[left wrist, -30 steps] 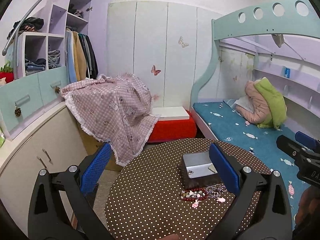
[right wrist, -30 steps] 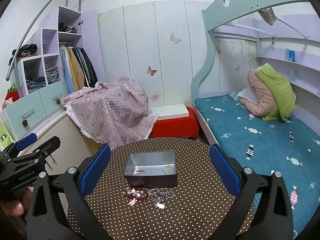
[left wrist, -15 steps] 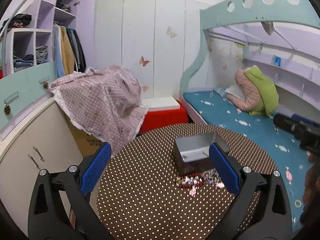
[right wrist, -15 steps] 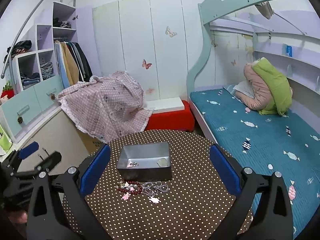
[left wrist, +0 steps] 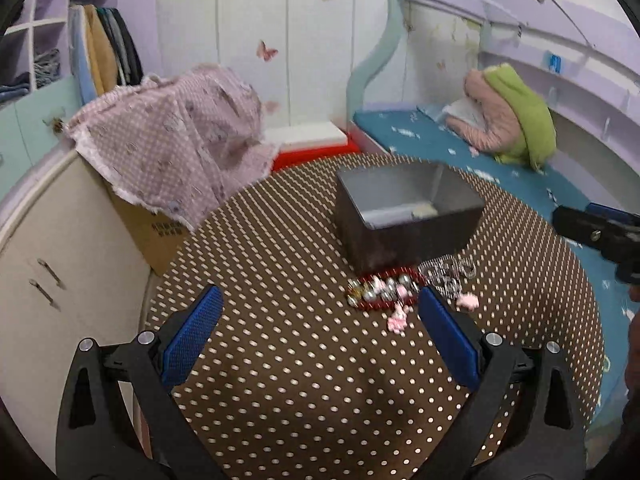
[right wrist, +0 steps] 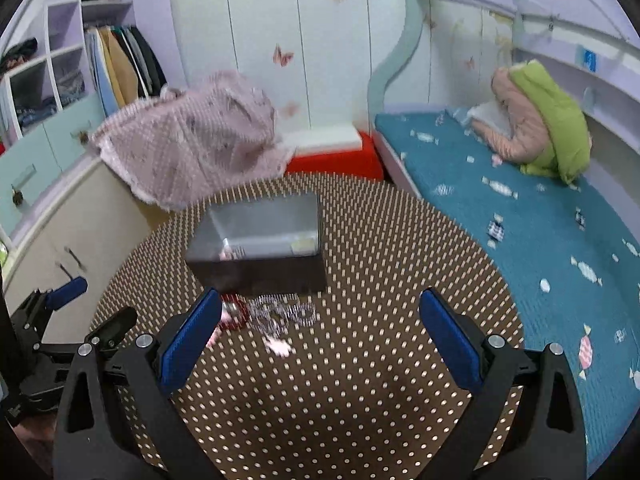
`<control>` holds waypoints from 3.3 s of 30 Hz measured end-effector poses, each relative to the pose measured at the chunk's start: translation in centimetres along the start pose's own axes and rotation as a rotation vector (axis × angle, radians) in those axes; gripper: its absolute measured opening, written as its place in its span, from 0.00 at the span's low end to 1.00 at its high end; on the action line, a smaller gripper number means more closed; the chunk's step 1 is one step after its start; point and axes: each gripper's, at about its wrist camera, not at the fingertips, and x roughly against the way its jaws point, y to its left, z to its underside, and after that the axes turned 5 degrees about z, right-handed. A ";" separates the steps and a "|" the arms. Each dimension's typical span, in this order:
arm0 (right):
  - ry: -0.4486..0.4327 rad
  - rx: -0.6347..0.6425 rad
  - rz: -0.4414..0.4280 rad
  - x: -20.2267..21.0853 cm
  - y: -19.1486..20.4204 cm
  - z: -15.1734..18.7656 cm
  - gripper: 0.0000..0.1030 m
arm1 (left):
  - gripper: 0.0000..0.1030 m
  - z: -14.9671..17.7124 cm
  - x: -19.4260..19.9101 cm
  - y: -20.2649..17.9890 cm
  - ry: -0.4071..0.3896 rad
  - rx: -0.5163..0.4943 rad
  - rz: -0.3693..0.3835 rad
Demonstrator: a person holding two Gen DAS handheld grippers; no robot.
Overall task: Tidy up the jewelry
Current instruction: 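Grasp the pink bunny charm with the left tool while the right tool grasps a white charm, then carry both charms over the grey box and open both tools to drop them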
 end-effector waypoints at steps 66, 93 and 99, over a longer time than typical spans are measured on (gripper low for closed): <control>-0.101 0.220 -0.258 0.5 2.5 -5.0 0.14 | 0.24 -6.5 1.0 1.4 -0.076 0.012 0.226; 0.059 0.163 -0.276 -7.7 2.2 -9.9 0.30 | 0.49 -13.8 -6.2 -1.0 0.022 0.050 0.279; 0.006 0.127 -0.250 -6.5 1.1 -9.9 0.80 | 0.89 -13.8 -4.9 0.2 -0.032 0.062 0.205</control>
